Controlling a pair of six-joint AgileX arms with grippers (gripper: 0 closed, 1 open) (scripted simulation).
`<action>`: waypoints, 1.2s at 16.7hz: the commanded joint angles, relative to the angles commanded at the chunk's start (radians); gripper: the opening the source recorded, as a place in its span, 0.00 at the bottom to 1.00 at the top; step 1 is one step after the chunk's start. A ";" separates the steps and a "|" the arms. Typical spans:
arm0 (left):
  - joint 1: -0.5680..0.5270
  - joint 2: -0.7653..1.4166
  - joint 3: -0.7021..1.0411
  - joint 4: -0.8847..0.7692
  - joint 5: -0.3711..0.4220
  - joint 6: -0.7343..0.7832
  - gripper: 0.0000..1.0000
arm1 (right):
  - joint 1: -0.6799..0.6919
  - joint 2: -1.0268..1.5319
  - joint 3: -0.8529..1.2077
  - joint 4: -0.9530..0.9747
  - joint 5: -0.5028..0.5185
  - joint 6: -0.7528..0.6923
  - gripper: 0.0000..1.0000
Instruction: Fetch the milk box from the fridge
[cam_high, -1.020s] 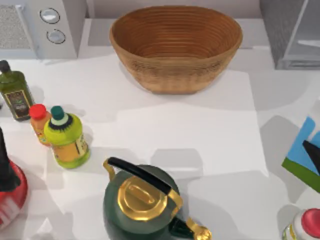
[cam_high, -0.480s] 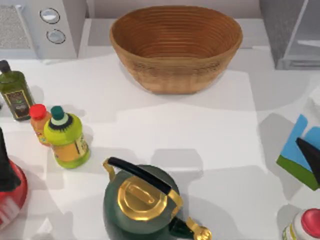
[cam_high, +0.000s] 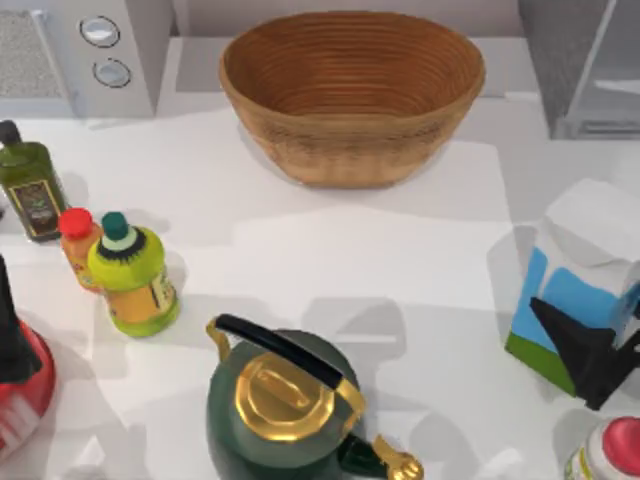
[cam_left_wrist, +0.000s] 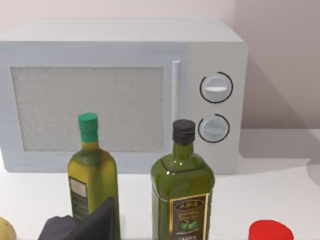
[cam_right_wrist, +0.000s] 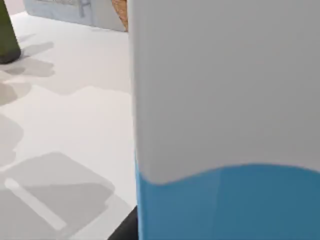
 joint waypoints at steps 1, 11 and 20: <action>0.000 0.000 0.000 0.000 0.000 0.000 1.00 | 0.009 0.016 0.005 0.013 0.010 0.000 0.00; 0.000 0.000 0.000 0.000 0.000 0.000 1.00 | 0.012 0.021 0.007 0.018 0.013 0.000 0.45; 0.000 0.000 0.000 0.000 0.000 0.000 1.00 | 0.012 0.021 0.007 0.018 0.013 0.000 1.00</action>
